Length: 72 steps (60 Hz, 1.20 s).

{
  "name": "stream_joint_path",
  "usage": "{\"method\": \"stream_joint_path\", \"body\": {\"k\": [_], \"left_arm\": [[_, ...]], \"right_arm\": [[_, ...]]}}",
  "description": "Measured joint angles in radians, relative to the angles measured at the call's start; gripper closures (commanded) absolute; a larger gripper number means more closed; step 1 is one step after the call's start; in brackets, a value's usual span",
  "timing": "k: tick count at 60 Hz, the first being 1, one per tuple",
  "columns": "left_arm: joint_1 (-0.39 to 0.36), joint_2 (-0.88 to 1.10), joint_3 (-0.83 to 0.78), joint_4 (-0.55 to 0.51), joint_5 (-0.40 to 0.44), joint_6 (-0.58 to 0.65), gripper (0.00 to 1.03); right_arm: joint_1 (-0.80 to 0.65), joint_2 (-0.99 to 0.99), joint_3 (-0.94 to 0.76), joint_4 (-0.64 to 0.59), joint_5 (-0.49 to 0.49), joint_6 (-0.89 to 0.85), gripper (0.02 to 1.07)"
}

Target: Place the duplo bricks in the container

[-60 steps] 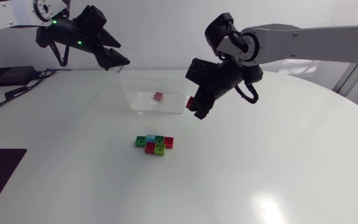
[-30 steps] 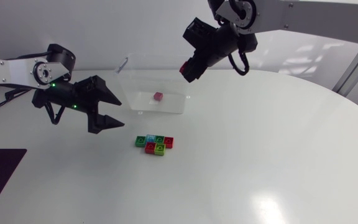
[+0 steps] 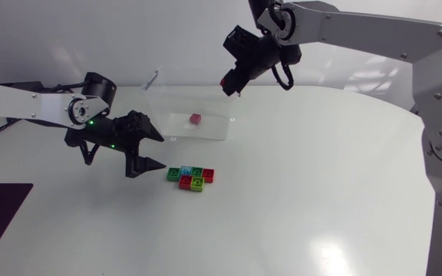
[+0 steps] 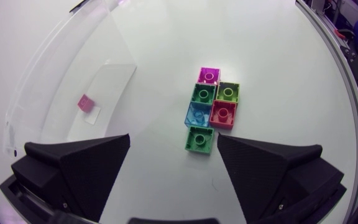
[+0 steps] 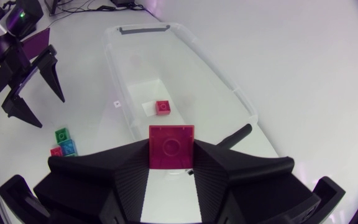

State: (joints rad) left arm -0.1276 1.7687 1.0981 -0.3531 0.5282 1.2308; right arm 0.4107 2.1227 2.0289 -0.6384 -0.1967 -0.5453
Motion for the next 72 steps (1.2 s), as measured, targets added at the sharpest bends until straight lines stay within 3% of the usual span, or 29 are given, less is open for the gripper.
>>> {"method": "stream_joint_path", "body": {"k": [16, 19, 25, 26, 31, 38, 43, 57, 72], "left_arm": [[0.0, 0.002, -0.023, 0.046, -0.013, 0.0, 0.05], [0.0, 0.002, -0.032, 0.06, -0.014, 0.0, 0.05], [0.0, 0.002, -0.056, 0.083, -0.023, 0.0, 0.05], [0.0, 0.002, -0.058, 0.083, -0.023, 0.0, 0.05], [0.0, 0.002, -0.069, 0.087, -0.026, 0.0, 0.05], [0.0, 0.005, -0.07, 0.094, -0.026, 0.0, 0.05], [0.0, 0.009, -0.07, 0.094, -0.029, 0.0, 0.05], [-0.014, 0.036, -0.07, 0.095, -0.029, 0.0, 0.05], [-0.026, 0.06, -0.069, 0.098, -0.029, 0.0, 0.05]], "right_arm": [[0.0, 0.114, 0.186, -0.041, 0.02, 0.024, 0.75], [0.0, 0.142, 0.225, -0.049, 0.03, 0.029, 0.63], [0.0, 0.192, 0.296, -0.085, 0.045, 0.042, 0.11], [0.0, 0.2, 0.309, -0.097, 0.048, 0.046, 0.06], [0.0, 0.248, 0.403, -0.18, 0.056, 0.059, 0.06], [0.02, 0.391, 0.769, -0.517, 0.114, 0.076, 0.06], [0.056, 0.449, 0.969, -0.651, 0.146, 0.083, 0.06], [0.111, 0.443, 1.059, -0.9, 0.123, 0.177, 0.06], [0.099, 0.337, 0.903, -0.906, 0.115, 0.225, 0.06]]}}
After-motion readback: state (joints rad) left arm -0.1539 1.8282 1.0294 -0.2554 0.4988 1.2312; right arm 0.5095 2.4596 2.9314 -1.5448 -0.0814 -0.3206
